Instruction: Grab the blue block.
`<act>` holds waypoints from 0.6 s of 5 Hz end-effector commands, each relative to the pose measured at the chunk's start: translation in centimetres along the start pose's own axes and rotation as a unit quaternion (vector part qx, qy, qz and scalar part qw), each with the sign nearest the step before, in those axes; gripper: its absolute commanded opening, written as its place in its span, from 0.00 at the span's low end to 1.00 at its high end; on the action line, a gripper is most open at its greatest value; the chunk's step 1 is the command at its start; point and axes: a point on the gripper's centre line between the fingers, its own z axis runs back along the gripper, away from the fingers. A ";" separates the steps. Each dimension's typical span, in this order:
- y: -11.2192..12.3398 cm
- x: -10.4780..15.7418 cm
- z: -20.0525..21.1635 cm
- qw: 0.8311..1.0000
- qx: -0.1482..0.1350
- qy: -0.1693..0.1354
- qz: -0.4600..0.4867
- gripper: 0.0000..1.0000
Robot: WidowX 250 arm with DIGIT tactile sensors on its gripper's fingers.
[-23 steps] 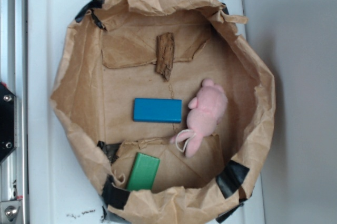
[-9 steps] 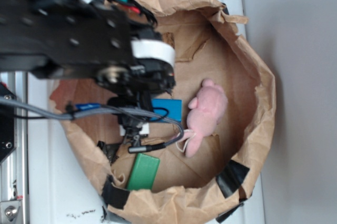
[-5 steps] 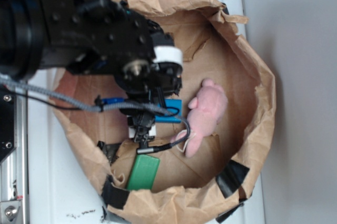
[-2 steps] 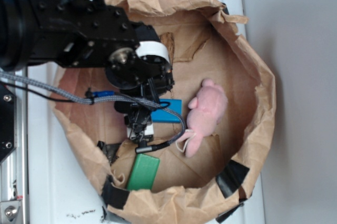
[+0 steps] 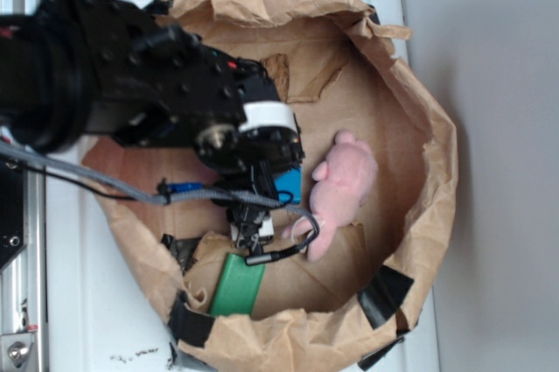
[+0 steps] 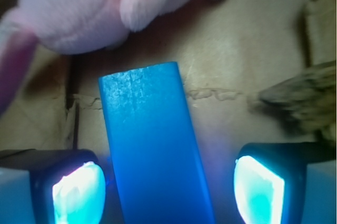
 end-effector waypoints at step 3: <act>-0.8 0.6 0.0 1.000 -0.002 -0.007 0.014 0.00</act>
